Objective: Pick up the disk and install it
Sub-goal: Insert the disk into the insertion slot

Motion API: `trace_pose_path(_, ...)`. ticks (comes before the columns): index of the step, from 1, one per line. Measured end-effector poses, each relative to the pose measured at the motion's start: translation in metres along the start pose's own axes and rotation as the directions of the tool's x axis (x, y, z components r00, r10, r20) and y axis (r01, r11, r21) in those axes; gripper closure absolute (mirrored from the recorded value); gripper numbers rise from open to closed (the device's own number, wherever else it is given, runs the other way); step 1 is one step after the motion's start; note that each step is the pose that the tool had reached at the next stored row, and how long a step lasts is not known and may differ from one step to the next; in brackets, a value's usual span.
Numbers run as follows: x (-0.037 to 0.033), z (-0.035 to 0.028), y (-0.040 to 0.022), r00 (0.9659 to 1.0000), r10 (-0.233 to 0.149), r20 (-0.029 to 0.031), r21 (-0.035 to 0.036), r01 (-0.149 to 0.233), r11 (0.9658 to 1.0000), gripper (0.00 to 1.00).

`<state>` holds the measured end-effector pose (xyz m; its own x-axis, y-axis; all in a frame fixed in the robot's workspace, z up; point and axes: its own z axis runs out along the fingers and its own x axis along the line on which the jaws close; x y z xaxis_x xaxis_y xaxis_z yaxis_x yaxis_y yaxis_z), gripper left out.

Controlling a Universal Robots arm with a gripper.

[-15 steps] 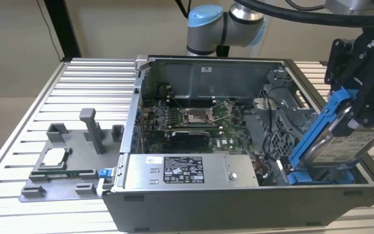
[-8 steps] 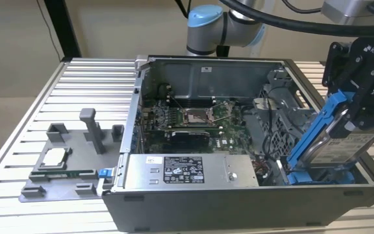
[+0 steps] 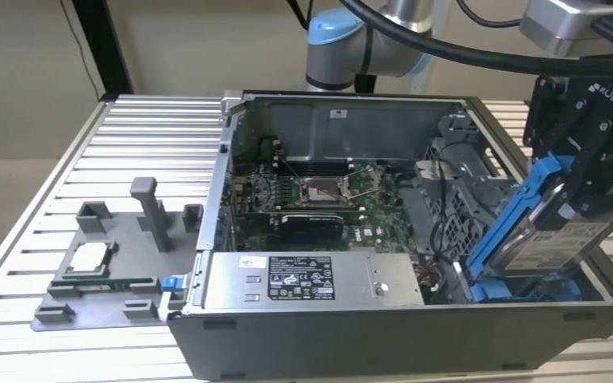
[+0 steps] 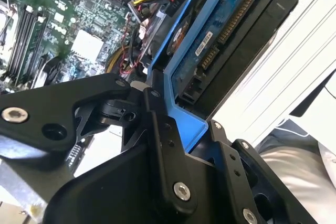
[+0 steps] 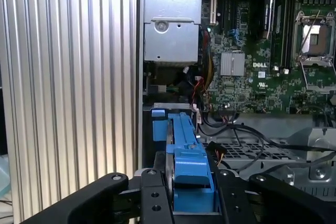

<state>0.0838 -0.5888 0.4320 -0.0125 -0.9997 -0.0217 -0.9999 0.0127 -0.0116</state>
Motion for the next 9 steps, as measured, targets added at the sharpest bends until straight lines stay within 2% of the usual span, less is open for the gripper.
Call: trace_pose_path(9,0.0001,0.0055,0.0026,1.0000,0.000,0.0051,0.0000,0.000,1.0000,1.00)
